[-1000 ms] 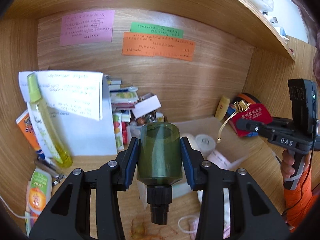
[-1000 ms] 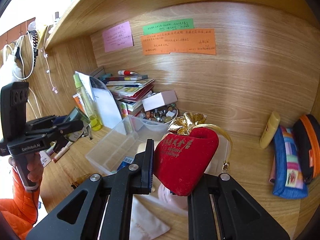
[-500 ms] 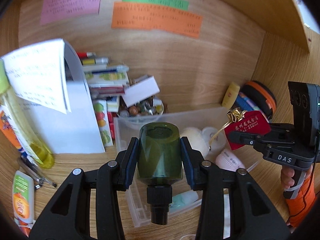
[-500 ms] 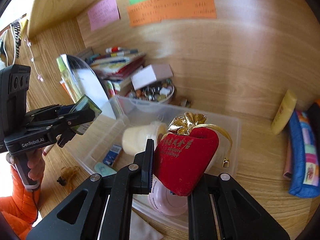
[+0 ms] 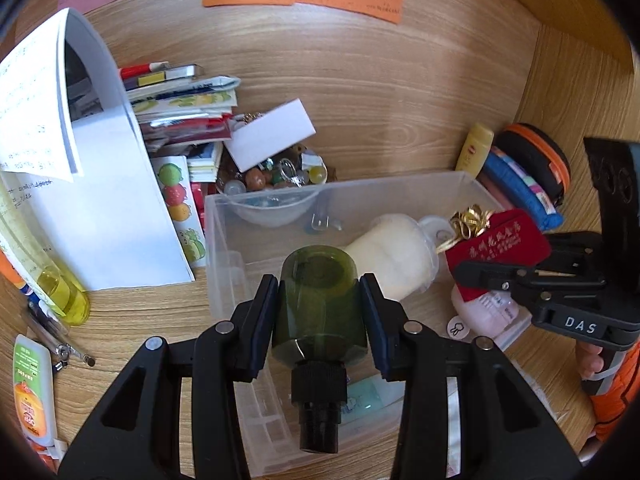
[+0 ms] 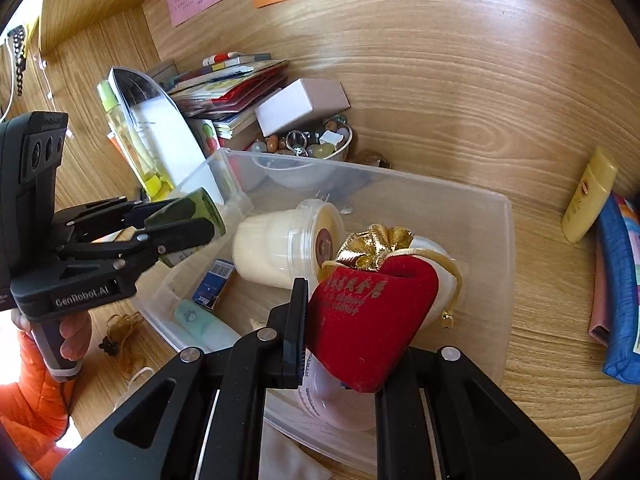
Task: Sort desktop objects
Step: 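Carry the green bottle with the left gripper over the clear box while the right carries the red pouch, then open both grippers to drop the bottle and red pouch into the clear box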
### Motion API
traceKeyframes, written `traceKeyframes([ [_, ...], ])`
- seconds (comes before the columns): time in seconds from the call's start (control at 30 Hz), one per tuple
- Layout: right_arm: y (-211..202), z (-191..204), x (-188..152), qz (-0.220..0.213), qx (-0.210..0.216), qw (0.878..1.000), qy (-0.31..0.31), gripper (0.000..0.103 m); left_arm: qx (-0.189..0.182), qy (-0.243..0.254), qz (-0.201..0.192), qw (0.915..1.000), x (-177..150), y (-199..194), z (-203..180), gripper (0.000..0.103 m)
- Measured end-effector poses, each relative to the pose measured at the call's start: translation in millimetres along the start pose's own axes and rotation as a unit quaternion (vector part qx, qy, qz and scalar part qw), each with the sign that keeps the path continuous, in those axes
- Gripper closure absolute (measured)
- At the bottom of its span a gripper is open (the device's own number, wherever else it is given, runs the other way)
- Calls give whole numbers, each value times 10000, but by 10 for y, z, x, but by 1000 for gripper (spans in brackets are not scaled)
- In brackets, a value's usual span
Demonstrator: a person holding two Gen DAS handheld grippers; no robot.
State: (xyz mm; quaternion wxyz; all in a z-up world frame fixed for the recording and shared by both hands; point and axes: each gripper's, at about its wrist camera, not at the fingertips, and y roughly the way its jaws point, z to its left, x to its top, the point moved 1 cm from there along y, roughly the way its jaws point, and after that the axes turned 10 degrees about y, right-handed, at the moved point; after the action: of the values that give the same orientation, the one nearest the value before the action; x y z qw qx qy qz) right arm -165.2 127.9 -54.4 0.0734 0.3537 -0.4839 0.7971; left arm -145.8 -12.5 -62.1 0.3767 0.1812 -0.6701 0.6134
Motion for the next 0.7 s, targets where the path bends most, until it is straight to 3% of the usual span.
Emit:
traceKeyframes([
  [0.1, 12, 2, 1, -5, -33, 10000, -23, 91, -4, 56, 21, 10000, -13, 18, -39, 62],
  [0.17, 18, 13, -4, -11, -56, 10000, -63, 85, -19, 57, 18, 10000, -14, 17, -48, 62],
  [0.23, 25, 36, -20, -34, -133, 9998, -125, 61, -6, 59, 7, 10000, -21, 4, -47, 62],
  [0.3, 37, 54, -42, -92, -225, 9995, -182, 48, -1, 53, 0, 10000, -27, -6, -44, 62],
  [0.43, 63, 133, -79, -107, -443, 9980, -444, 44, 6, 18, -34, 10000, -28, -27, -32, 60],
  [0.5, 59, 152, -83, -67, -471, 9978, -465, 36, -24, -1, -79, 10000, -24, -62, -27, 55],
  [0.6, 8, 175, -80, -63, -476, 9977, -471, 35, -93, 26, -250, 9996, -6, -157, -43, 45],
  [0.7, -65, 207, -78, -110, -545, 9971, -516, 28, -72, 98, -383, 9992, 8, -243, -82, 41],
])
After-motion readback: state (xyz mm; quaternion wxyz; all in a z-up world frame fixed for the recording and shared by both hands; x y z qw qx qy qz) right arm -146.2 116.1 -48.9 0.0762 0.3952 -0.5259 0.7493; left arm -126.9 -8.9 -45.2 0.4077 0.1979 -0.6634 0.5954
